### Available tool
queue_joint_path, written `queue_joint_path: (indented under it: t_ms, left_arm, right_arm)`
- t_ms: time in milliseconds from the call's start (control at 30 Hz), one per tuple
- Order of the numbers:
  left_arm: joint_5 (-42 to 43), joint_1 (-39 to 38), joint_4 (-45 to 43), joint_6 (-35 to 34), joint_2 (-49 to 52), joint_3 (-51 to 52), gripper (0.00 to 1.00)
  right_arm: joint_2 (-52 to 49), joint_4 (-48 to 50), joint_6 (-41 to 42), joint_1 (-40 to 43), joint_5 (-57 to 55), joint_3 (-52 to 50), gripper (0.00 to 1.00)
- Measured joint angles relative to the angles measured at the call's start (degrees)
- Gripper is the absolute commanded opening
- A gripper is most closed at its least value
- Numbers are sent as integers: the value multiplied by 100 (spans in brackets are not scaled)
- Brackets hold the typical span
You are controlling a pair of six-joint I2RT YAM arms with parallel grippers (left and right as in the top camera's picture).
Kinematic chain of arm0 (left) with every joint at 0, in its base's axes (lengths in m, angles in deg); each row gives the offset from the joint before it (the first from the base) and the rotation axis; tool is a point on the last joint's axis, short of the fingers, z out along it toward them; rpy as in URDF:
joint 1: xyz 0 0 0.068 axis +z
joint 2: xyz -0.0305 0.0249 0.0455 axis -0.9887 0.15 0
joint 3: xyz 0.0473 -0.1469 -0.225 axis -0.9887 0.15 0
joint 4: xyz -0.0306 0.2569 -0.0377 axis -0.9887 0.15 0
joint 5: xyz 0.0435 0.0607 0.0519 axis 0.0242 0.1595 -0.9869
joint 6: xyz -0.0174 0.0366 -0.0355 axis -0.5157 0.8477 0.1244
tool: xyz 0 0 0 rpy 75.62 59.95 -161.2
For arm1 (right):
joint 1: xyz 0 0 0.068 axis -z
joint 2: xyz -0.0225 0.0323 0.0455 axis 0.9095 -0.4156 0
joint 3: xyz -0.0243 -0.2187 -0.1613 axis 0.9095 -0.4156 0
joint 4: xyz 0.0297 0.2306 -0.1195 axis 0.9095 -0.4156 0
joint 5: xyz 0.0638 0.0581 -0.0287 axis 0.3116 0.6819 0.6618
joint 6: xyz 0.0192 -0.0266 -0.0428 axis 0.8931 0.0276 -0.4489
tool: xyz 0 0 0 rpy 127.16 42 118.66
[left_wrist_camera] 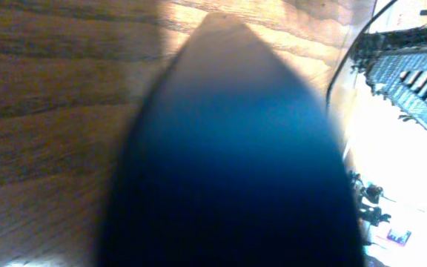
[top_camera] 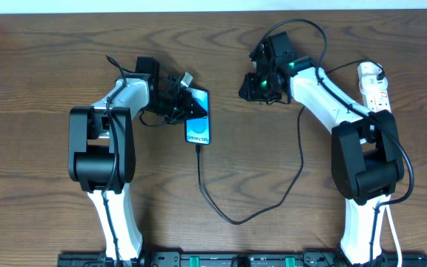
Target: Plug charger to phone and switch on socket
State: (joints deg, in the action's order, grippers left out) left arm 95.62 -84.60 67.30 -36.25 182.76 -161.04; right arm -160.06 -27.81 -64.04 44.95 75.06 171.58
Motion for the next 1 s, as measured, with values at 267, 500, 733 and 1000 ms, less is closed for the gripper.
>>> queue_joint_path:
  t_ms: [267,500,733,1000]
  left_arm:
    - [-160,-59,0,0,0,0,7]
    - [-232,-103,0,0,0,0,7]
    - [-243,-103,-2,0,0,0,9]
    - [-245,-103,-2,2,0,0,13]
  right_arm:
    - [0,-37,0,-42,-214,2,31]
    - [0,-37,0,-98,-282,2,30]
    - [0,-37,0,-103,-304,0,30]
    - [2,-37,0,-103,-326,0,30]
